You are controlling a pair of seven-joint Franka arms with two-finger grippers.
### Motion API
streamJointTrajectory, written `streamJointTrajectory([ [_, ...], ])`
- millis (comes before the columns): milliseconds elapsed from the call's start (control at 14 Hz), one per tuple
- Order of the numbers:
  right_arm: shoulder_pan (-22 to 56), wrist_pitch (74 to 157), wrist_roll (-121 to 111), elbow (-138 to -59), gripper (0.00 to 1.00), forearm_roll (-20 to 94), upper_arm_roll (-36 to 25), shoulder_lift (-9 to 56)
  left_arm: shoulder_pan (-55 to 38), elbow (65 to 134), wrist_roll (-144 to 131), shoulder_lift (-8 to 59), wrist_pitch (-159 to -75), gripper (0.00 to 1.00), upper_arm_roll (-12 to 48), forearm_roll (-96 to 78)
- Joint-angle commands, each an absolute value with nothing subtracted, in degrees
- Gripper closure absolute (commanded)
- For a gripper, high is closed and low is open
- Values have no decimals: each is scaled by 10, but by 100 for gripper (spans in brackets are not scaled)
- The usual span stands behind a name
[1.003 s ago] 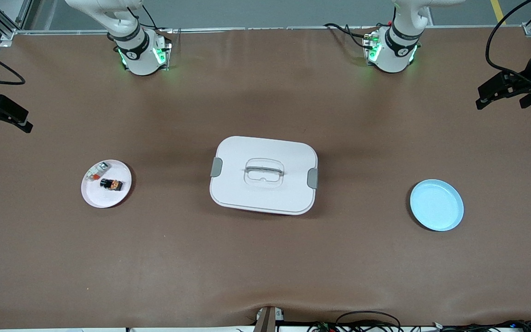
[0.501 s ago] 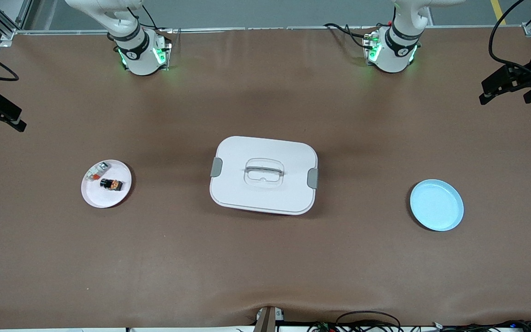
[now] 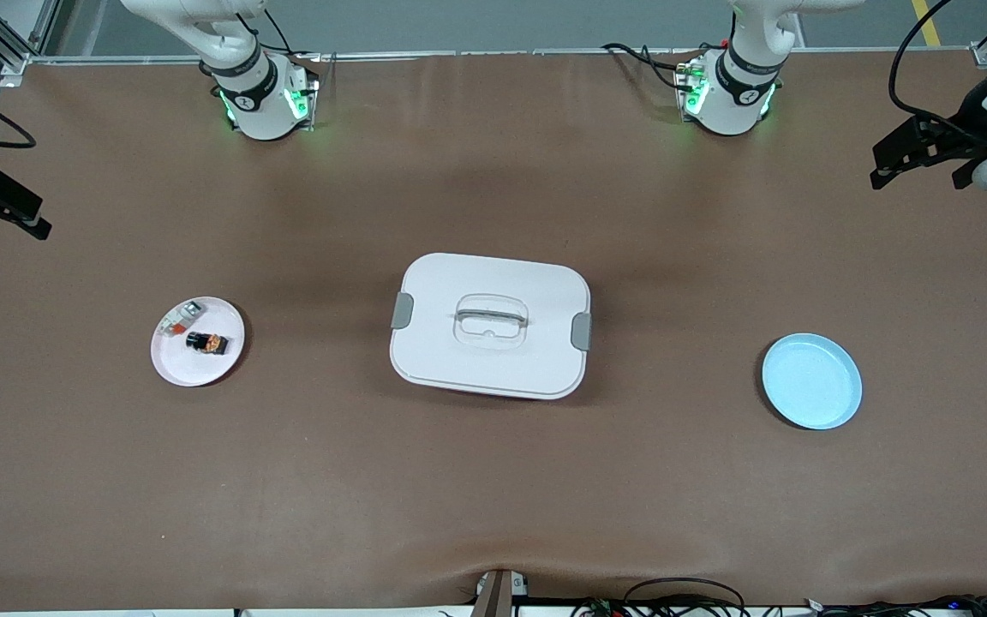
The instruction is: Transfer orange switch to right arm and place
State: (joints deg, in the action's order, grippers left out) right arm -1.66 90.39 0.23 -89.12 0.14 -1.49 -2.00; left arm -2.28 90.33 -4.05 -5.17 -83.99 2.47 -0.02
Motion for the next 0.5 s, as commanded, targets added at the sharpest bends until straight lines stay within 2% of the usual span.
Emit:
streamJointTrajectory([
  [0, -18, 894, -4, -882, 0, 7, -16, -17, -18, 899, -38, -51, -840, 0, 25, -3],
  [430, -17, 923, -3, -918, 0, 7, -16, -33, -12, 890, -40, -46, -840, 0, 25, 0],
])
